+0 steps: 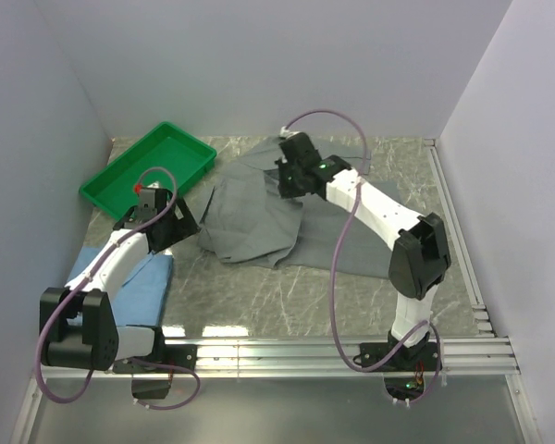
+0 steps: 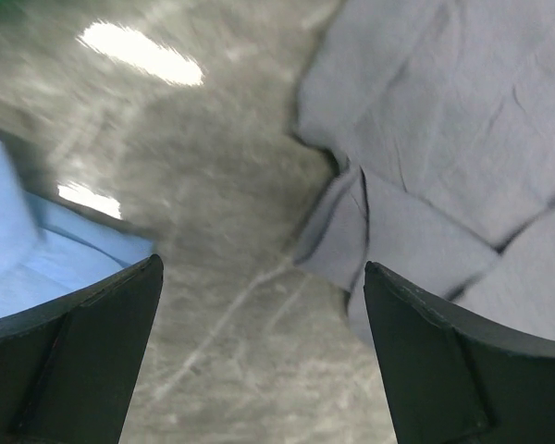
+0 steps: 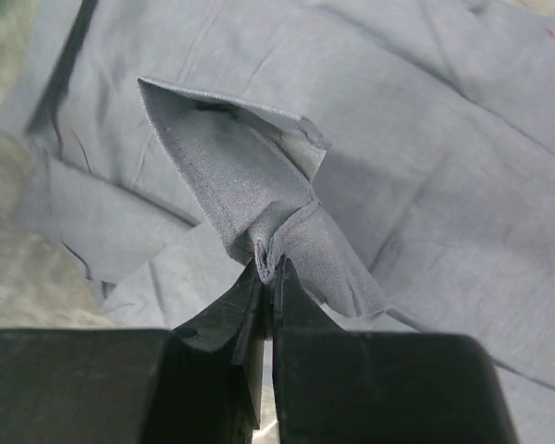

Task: Fold and stack the long sleeve shirts
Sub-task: Fold the shirt

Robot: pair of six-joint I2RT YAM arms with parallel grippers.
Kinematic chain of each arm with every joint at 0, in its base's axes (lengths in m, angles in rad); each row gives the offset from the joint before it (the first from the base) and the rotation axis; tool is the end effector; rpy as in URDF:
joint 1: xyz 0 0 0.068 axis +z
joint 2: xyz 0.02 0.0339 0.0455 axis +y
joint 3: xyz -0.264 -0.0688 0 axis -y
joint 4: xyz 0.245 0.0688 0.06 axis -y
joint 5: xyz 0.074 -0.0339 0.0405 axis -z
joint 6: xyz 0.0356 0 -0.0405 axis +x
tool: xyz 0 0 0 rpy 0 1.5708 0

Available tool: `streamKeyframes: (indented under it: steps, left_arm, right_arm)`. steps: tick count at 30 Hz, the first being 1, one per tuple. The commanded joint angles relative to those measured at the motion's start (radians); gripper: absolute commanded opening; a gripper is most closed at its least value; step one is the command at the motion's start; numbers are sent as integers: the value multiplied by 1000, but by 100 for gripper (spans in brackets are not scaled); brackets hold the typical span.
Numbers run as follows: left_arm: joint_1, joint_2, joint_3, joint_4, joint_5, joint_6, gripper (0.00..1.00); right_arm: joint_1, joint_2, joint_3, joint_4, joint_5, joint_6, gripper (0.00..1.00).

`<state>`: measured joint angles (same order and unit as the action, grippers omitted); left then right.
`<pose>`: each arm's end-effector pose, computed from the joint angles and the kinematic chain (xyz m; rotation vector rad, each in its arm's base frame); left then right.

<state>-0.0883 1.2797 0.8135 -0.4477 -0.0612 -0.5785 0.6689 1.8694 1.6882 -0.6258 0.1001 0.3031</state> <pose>0.2561 -0.0205 0.2231 -0.6304 2.4130 -0.2060 0.3357 0.2609 0.3017 -0.3890 2.3685 0.3439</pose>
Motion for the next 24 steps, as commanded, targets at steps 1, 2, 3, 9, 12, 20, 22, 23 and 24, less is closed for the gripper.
streamKeyframes:
  steps: [1,2,3,9,12,20,22,23,24]
  left_arm:
    - [1,-13,-16,-5,112,-44,96]
    - [1,-17,-33,-2,126,-49,95]
    - [1,-20,-40,0,133,-60,95]
    - [-1,-23,-88,18,199,-81,92]
    - [-1,-5,-89,21,227,-81,89]
    - [-7,49,-57,32,270,-83,81]
    - [-13,66,-44,33,278,-83,79]
    - [-14,72,-42,37,279,-83,78]
    - [-19,76,-37,38,281,-84,76]
  right_arm:
    - [-63,-105,-10,55,-83,131,0]
    - [-77,-113,-12,66,-80,140,0]
    - [-107,-115,-15,72,-77,152,0]
    - [-206,-118,-30,138,-134,159,0]
    - [-235,-113,-19,178,-165,120,0]
    - [-247,-92,85,207,-129,1,0]
    - [-247,-85,102,213,-123,-44,0]
    - [-249,-82,117,221,-125,-56,0]
    - [-247,-78,125,222,-131,-90,0]
